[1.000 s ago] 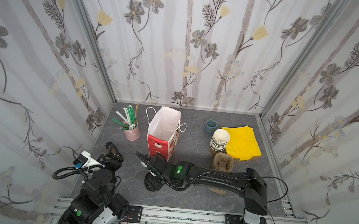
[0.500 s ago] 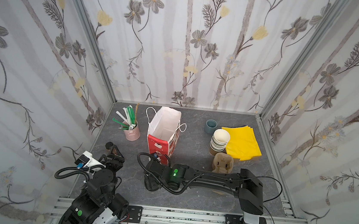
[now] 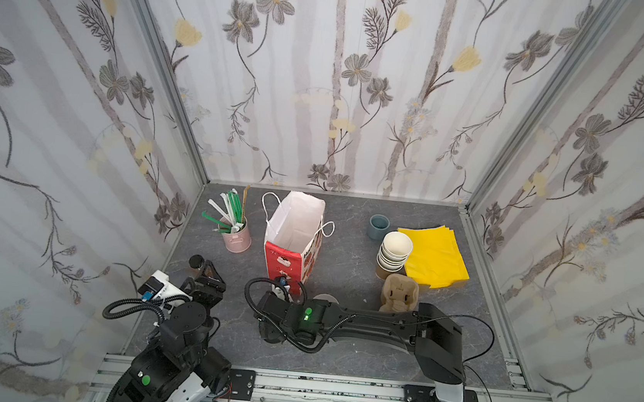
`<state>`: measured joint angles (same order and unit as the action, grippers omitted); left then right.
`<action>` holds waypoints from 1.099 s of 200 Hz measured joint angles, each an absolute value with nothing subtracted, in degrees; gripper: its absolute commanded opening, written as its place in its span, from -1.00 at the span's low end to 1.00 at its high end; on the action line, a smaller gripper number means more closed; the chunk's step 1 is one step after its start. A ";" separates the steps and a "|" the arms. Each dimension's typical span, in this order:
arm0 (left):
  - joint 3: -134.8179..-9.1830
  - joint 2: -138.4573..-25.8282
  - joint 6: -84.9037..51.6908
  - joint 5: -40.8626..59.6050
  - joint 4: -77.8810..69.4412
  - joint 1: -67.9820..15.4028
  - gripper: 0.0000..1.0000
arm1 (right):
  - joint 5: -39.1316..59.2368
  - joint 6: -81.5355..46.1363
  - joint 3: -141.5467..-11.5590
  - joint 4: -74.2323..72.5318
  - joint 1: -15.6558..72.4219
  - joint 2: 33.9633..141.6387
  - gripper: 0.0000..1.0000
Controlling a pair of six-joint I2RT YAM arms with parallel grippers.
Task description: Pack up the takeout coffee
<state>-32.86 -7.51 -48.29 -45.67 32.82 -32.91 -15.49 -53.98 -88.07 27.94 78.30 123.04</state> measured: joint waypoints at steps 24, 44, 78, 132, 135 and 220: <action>-32.64 -7.51 -48.42 -45.60 32.84 -32.91 0.51 | -16.01 -54.76 -88.07 27.97 78.17 123.55 0.68; -32.64 -7.60 -48.47 -45.60 32.84 -32.93 0.51 | -16.43 -55.18 -88.07 27.92 78.02 124.09 0.69; -32.64 -7.86 -48.47 -45.63 32.84 -32.88 0.51 | -16.43 -55.46 -88.14 27.75 77.93 124.84 0.66; -32.67 -8.25 -48.47 -45.69 32.82 -32.91 0.51 | -16.32 -55.86 -88.33 27.16 77.93 125.64 0.64; -32.67 -8.25 -48.47 -45.69 32.84 -32.91 0.51 | -16.29 -55.86 -88.33 27.11 77.91 125.67 0.64; -32.67 -8.56 -48.47 -45.87 32.82 -32.91 0.51 | -15.46 -56.05 -88.36 25.52 77.82 126.06 0.54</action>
<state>-32.67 -8.56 -48.47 -45.87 32.82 -32.91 -15.46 -56.05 -88.36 25.52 77.82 126.06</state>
